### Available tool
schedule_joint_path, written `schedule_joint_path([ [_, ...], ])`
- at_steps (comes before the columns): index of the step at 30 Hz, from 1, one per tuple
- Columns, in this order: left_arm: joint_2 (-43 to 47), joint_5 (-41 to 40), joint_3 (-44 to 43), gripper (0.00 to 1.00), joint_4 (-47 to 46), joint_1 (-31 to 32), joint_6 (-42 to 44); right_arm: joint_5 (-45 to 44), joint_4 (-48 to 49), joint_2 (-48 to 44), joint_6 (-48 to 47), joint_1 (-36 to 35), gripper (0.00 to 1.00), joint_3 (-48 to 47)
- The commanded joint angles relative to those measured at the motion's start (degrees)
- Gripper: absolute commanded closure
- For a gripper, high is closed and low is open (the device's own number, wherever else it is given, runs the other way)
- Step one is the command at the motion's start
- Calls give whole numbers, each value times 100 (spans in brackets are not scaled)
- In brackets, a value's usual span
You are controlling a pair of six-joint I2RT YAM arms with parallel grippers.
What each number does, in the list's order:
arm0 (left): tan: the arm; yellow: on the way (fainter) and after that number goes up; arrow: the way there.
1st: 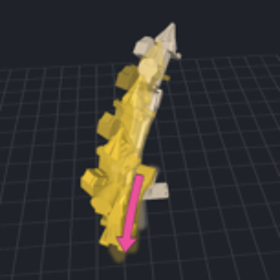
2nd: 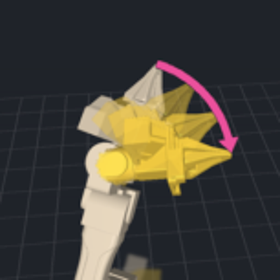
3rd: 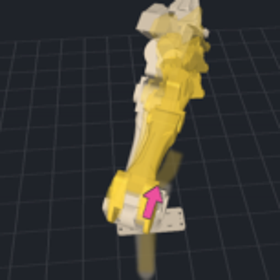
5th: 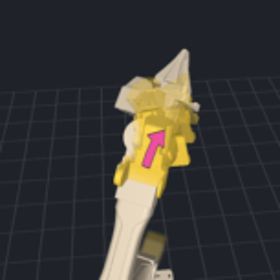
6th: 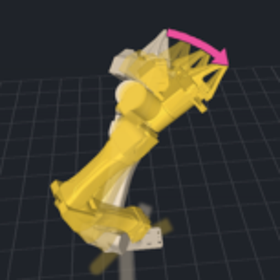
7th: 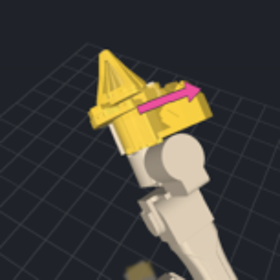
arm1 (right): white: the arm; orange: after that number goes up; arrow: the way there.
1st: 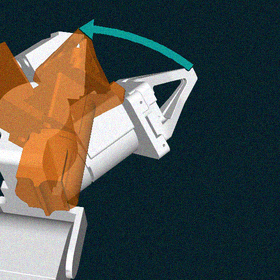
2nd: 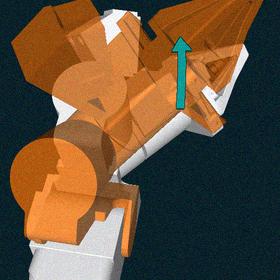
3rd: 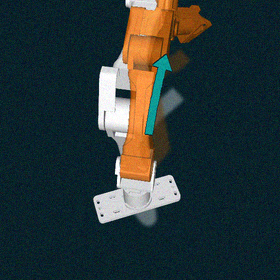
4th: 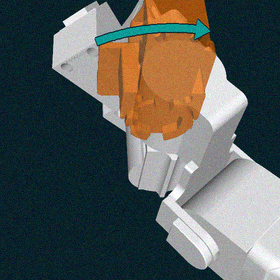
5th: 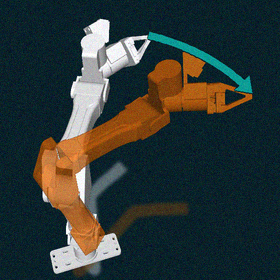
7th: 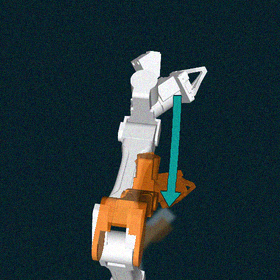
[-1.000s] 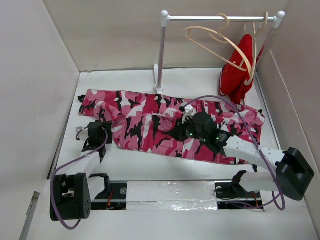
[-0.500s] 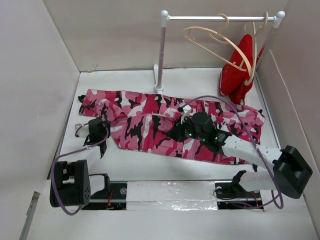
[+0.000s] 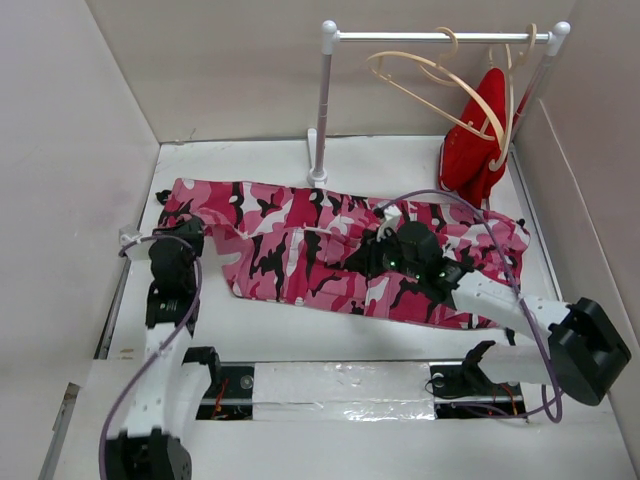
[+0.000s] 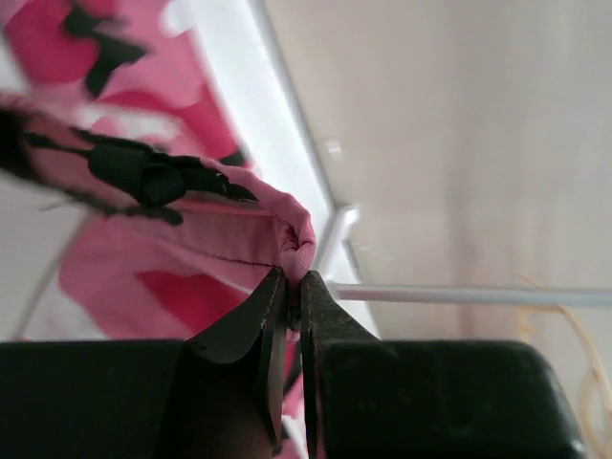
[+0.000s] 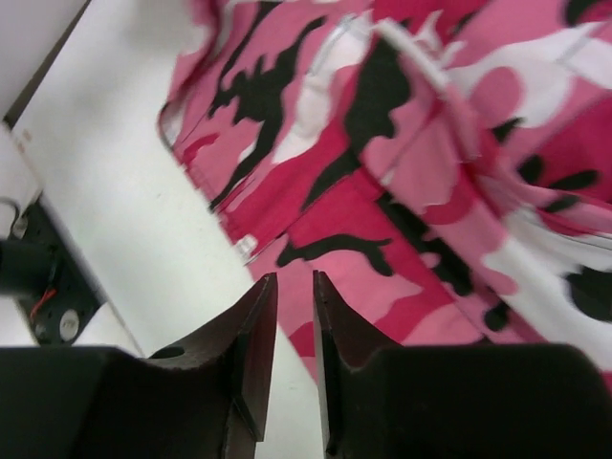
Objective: Place the trousers on the hanger
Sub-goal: Flatten out the trousers at the center of the board.
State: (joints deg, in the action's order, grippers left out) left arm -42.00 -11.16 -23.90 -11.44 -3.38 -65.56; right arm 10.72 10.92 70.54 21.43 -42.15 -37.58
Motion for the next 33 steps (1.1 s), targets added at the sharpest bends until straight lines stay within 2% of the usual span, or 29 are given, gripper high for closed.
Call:
schedule_joint_path([
  [1, 1174, -88, -500, 100, 668, -23, 666, -387, 226, -374, 238, 399, 70, 215],
  [6, 2063, -352, -1818, 100, 1925, -23, 1668, -605, -124, -918, 738, 1268, 69, 523],
  [8, 2195, -326, -2300, 100, 2180, -23, 1879, -1044, -668, -1357, 906, 1594, 65, 672],
  [10, 2371, -308, -2583, 100, 2269, -23, 2213, -1509, -1063, -1718, 1187, 2209, 58, 848],
  [15, 2530, -247, -3321, 100, 2498, 197, 2495, -1451, -1636, -2825, 1698, 3747, 51, 1560],
  [18, 2591, -203, -3594, 100, 2533, 425, 2741, -1152, -1821, -2880, 1636, 4617, 50, 1666],
  [20, 2626, -229, -3735, 100, 2577, 583, 2907, -643, -1716, -2722, 1645, 5065, 49, 1719],
  [24, 2714, -501, -4393, 100, 2805, 951, 3356, 183, -1243, -1836, 1602, 5488, 49, 1719],
  [25, 2784, -675, -4534, 100, 2901, 1144, 3505, 420, -1154, -1381, 1540, 5542, 49, 1589],
  [33, 3302, -1134, -4414, 100, 3069, 1762, 4042, 1256, -758, 512, 1767, 5682, 50, 753],
])
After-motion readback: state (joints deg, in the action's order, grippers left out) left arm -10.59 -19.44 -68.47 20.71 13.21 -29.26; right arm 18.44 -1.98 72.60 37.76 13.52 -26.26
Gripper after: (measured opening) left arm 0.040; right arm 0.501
